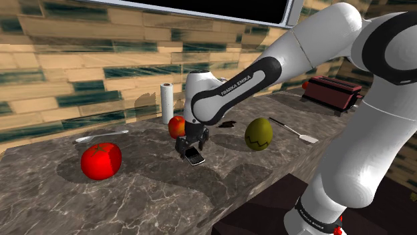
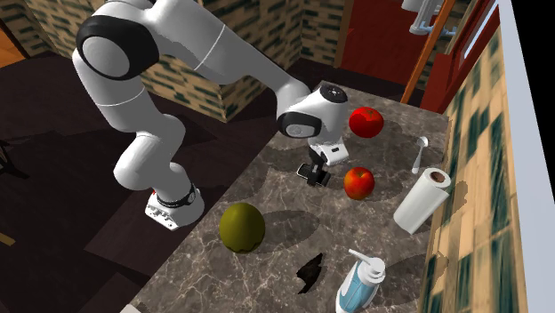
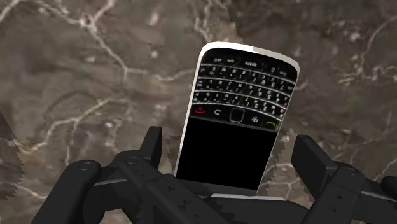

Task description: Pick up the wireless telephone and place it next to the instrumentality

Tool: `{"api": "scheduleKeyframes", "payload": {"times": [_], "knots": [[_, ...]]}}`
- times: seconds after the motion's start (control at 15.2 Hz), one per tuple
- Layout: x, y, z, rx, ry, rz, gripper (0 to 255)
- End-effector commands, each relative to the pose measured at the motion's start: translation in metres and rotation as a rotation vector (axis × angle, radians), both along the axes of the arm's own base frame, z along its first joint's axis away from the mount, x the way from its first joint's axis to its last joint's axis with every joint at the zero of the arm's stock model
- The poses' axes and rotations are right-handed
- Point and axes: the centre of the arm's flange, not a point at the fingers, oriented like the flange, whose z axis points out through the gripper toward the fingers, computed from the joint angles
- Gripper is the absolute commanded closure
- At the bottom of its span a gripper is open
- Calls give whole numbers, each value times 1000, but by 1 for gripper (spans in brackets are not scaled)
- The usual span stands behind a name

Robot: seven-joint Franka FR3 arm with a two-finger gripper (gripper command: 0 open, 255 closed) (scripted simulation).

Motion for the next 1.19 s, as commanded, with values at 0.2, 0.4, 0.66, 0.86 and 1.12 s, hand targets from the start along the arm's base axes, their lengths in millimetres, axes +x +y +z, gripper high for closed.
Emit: {"api": "scheduleKeyframes", "payload": {"times": [0.2, 0.4, 0.66, 0.86, 1.12], "knots": [[0, 0, -4, 0, -1, 0, 0], [0, 0, -4, 0, -1, 0, 0], [0, 0, -4, 0, -1, 0, 255], [0, 0, -4, 0, -1, 0, 255], [0, 0, 1, 0, -1, 0, 255]]}}
